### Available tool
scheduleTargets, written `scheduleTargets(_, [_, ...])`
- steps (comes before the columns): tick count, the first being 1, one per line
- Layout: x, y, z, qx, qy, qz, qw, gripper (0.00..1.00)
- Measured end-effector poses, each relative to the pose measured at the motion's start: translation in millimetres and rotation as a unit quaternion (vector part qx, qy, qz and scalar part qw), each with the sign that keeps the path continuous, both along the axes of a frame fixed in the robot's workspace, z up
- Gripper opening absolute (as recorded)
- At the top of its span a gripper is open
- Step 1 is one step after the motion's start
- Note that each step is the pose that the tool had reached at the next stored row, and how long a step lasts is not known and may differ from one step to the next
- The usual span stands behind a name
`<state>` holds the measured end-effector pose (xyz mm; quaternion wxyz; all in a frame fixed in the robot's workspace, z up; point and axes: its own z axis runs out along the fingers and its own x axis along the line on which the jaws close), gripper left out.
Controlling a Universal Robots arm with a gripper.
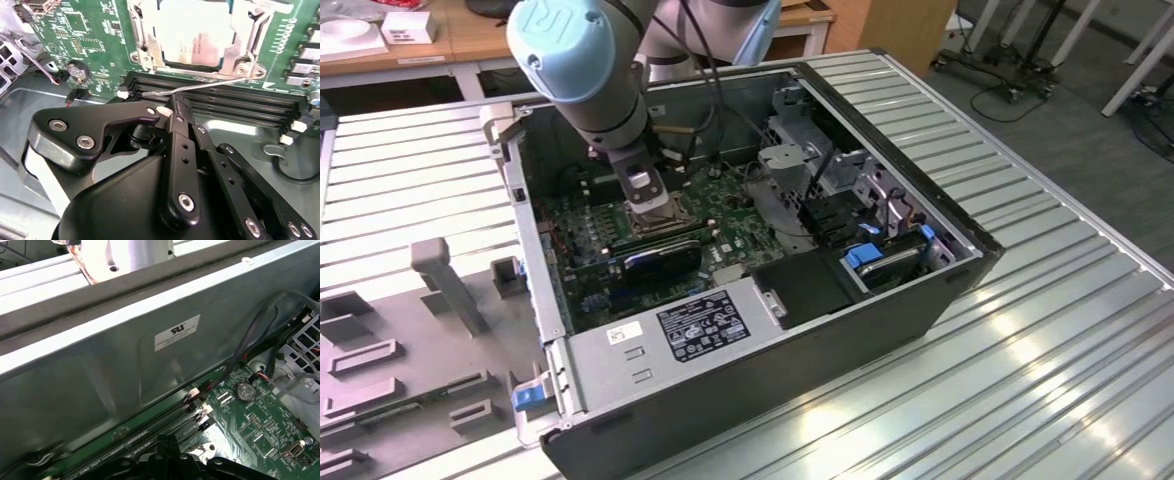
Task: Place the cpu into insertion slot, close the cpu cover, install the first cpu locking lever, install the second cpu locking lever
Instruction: 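Install the first cpu locking lever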
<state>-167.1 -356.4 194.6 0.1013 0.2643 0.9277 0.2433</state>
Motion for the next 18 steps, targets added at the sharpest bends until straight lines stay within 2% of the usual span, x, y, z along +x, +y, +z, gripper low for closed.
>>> scheduleTargets(5, [4.8,0.0,-0.9,0.0001,0.0007,0.000,1.00000,0.11])
scheduleTargets(11, [6.0,0.0,-1.9,0.0000,0.0009,0.000,1.00000,0.11])
scheduleTargets(18, [6.0,-1.7,-6.2,0.0000,0.0009,-0.001,1.00000,0.11])
